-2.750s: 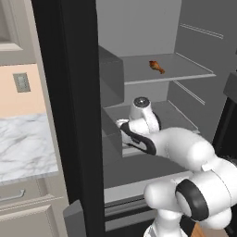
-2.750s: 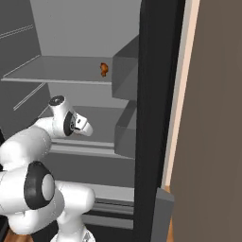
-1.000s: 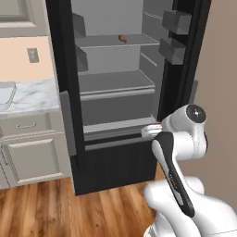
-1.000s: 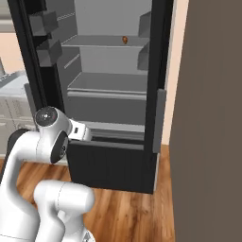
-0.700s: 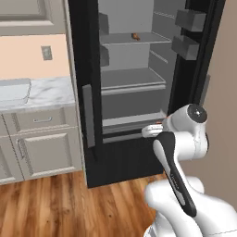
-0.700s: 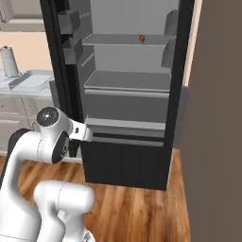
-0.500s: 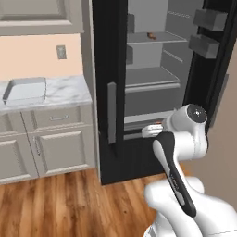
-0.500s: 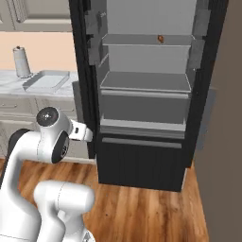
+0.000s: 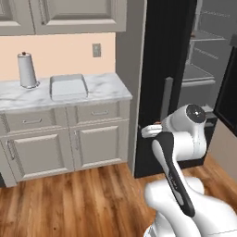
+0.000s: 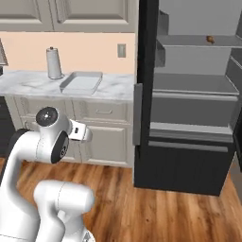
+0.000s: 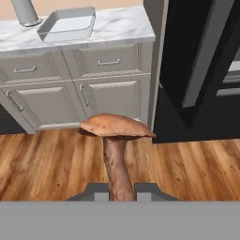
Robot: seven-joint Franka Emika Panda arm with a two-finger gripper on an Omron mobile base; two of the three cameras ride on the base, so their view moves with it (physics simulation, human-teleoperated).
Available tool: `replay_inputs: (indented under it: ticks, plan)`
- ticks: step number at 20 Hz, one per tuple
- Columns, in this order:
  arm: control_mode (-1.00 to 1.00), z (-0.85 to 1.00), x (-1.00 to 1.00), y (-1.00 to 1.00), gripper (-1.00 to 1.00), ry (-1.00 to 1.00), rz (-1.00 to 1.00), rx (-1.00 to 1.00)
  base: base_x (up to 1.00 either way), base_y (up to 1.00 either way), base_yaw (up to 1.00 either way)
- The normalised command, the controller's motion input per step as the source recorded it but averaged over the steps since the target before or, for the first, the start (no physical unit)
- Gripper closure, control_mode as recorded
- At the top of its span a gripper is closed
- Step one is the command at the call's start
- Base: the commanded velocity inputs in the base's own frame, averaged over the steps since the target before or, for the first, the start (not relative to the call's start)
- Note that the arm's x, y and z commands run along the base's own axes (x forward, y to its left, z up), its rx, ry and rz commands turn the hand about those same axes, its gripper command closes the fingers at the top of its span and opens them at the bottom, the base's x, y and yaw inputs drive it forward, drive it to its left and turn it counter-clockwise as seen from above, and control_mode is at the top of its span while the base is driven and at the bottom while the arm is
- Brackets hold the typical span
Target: Place one mushroom and one chicken drumstick in each tupperware on the nearby counter, to pack two identical lunches.
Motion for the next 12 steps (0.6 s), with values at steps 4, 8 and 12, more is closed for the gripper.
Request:
replay_inputs:
  ticks: [4,8,12]
  plan:
    - [1.00,0.00,0.00,0.00,1.00,0.00,0.00,0.00,0.19,1.00,0.00]
    - [1.00,0.00,0.00,0.00,1.00,0.00,0.00,0.00,0.73,0.72,0.00]
    - [1.00,0.00,0.00,0.00,1.00,0.00,0.00,0.00,0.98,0.41,0.00]
